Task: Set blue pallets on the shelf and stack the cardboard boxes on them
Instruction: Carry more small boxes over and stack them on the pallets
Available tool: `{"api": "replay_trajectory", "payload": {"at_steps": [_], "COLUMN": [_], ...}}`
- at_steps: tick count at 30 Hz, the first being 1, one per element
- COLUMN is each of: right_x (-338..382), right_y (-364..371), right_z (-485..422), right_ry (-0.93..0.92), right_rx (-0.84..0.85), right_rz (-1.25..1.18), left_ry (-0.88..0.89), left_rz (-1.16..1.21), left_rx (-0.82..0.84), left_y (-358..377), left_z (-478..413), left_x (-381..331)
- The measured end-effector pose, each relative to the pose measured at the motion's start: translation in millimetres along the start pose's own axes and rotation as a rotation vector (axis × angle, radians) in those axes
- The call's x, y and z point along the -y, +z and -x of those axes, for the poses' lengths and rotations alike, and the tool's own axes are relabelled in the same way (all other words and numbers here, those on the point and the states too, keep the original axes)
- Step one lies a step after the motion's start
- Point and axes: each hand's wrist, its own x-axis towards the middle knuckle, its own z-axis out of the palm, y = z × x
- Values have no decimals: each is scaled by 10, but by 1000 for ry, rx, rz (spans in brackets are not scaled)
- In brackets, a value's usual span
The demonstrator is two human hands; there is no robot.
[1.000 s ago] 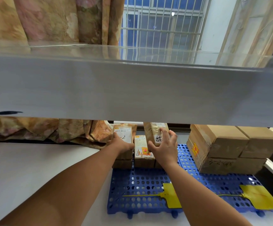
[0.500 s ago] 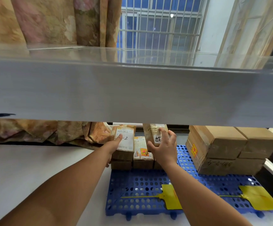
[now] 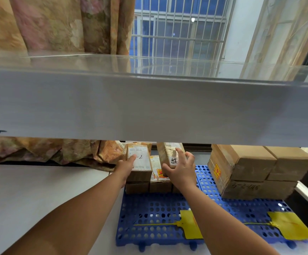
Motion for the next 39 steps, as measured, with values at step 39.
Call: {"api": "replay_trajectory", "payload": {"at_steps": [39], "right_x": [268], "right_y": [273], "right_z": [231], "right_ry": [-362], "right_rx": [-165], "right_rz": [32], "left_ry": [417], "left_rz": [-403], "left_rx": [-292], "left_y": [-199], "left_z": [131], "left_x": [135]}}
